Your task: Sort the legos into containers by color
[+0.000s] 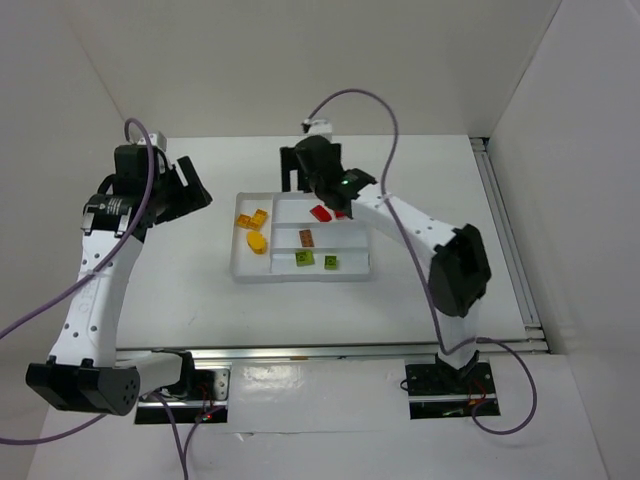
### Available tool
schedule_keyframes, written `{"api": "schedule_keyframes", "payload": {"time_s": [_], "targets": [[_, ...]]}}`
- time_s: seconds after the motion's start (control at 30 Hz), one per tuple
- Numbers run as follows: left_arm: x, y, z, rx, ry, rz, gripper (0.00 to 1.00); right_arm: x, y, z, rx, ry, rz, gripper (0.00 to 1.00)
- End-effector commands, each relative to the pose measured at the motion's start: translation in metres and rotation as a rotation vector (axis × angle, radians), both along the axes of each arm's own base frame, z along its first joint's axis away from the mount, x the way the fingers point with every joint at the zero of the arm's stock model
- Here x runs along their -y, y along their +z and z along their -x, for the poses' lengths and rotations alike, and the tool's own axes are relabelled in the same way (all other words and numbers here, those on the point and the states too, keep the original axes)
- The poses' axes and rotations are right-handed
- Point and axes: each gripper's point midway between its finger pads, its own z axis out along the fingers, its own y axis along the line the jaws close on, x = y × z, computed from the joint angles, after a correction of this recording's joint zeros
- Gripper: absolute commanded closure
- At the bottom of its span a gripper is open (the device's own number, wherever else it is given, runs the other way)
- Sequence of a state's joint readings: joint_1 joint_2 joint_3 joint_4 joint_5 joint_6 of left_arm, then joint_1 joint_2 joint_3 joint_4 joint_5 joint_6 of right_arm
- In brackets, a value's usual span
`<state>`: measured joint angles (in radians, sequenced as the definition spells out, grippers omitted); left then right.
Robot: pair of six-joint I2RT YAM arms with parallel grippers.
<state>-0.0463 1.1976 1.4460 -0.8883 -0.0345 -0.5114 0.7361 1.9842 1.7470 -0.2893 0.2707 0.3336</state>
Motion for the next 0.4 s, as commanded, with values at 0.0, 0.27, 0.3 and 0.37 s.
{"api": "schedule_keyframes", "payload": {"time_s": [0.0,0.27,0.3,0.37], "targets": [[-0.003,-0.001,-0.013,0.052,-0.023,-0.008,0.17,0.125,0.071,0.003,0.142,-0.46,0.13,0.01],[-0.009,-0.028,-0.031,-0.008,-0.023,-0.01,0.18,0.301,0.036,0.083,0.025,-0.868,0.358,0.0],[-0.009,-0.024,-0.032,0.002,-0.023,-0.01,0.18,0.304,0.041,0.095,0.029,-0.86,0.31,0.0],[-0.009,-0.024,-0.034,0.002,-0.023,-0.01,0.18,0.314,0.021,0.107,0.003,-0.845,0.301,0.01]]}}
